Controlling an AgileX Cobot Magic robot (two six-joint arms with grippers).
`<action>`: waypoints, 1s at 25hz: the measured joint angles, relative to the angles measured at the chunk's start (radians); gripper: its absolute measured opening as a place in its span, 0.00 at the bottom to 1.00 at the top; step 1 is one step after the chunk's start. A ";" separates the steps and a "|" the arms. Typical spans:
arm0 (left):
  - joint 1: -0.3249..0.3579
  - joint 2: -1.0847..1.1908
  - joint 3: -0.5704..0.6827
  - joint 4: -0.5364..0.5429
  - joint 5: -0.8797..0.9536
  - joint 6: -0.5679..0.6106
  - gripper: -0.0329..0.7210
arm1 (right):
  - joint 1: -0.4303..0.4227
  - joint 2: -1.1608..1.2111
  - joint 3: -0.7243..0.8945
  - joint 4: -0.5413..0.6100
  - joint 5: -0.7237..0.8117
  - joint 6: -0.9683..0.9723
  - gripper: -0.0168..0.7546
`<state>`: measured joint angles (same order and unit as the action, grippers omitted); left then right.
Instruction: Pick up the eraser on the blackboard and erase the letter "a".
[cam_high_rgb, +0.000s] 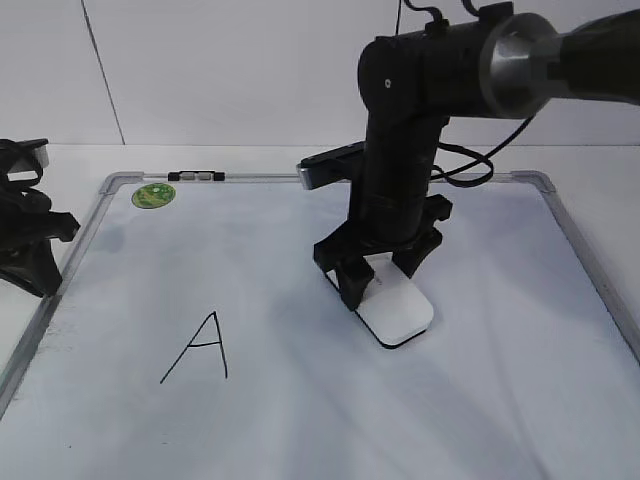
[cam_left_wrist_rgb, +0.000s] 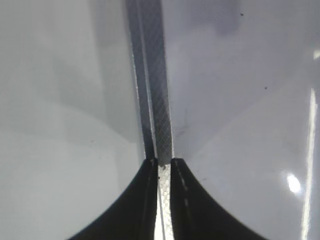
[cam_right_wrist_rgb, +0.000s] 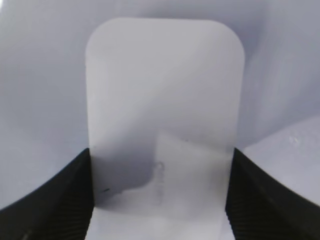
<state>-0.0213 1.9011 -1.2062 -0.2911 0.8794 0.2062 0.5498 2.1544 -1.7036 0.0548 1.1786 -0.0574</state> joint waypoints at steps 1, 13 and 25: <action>0.000 0.000 0.000 0.002 0.000 0.000 0.12 | 0.008 0.000 0.000 0.000 -0.002 0.000 0.76; 0.000 0.004 0.000 0.006 0.016 0.000 0.14 | 0.038 0.000 0.000 -0.047 0.000 0.045 0.76; 0.000 0.004 0.000 0.042 0.016 0.000 0.15 | 0.041 0.000 -0.002 -0.062 0.001 0.069 0.76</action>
<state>-0.0213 1.9048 -1.2062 -0.2491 0.8957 0.2062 0.5913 2.1544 -1.7057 -0.0071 1.1796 0.0118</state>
